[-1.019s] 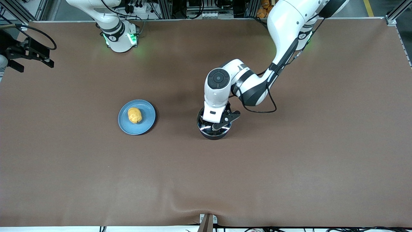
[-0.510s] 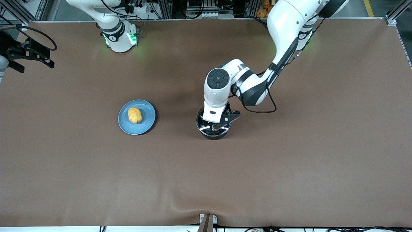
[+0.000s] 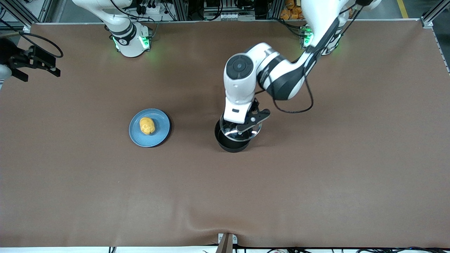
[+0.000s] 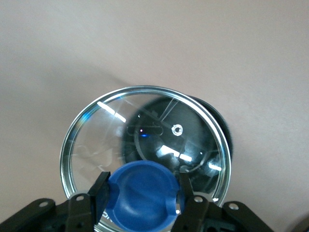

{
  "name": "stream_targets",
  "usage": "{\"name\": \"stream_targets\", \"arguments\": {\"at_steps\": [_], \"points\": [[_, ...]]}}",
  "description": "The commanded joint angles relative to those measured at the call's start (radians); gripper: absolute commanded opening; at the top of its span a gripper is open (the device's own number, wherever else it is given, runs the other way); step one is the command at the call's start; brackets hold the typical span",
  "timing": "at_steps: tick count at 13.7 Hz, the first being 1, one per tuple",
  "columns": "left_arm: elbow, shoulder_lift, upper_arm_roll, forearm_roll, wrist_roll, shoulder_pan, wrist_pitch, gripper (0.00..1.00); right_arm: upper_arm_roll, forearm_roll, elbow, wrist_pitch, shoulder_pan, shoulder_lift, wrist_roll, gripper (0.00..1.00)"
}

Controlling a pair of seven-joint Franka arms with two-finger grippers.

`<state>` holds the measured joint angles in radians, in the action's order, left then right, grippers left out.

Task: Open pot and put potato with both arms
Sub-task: 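Lift the lid with the left gripper while the right gripper reaches the potato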

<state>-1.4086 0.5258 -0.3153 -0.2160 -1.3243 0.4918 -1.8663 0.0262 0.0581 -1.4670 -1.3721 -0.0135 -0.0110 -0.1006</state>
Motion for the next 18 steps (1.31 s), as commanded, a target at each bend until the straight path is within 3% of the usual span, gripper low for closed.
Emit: {"name": "stream_targets", "arguments": {"at_steps": [1, 5, 8, 11, 15, 18], "points": [[-0.046, -0.094, -0.002, 0.013, 0.138, -0.088, 0.062, 0.0, 0.009, -0.007, 0.008, 0.007, -0.023, 0.098, -0.017, 1.0], [-0.138, -0.19, -0.004, 0.018, 0.411, -0.273, 0.065, 0.0, 0.011, 0.003, 0.001, 0.01, -0.034, 0.131, -0.016, 1.0], [-0.186, -0.19, -0.004, 0.067, 0.52, -0.407, 0.056, 0.0, 0.017, 0.014, -0.025, 0.004, 0.027, 0.169, -0.022, 1.0], [-0.364, -0.188, -0.004, 0.067, 0.626, -0.576, -0.136, 0.0, 0.017, 0.013, -0.056, -0.073, 0.122, 0.235, -0.095, 1.0], [-0.503, -0.15, 0.008, 0.044, 0.639, -0.607, -0.376, 0.0, 0.031, 0.048, -0.355, -0.391, 0.158, 0.226, -0.106, 1.0], [-0.59, -0.095, 0.007, -0.041, 0.64, -0.674, -0.58, 0.0, 0.051, 0.052, -0.539, -0.669, 0.19, 0.224, -0.174, 1.0]]}}
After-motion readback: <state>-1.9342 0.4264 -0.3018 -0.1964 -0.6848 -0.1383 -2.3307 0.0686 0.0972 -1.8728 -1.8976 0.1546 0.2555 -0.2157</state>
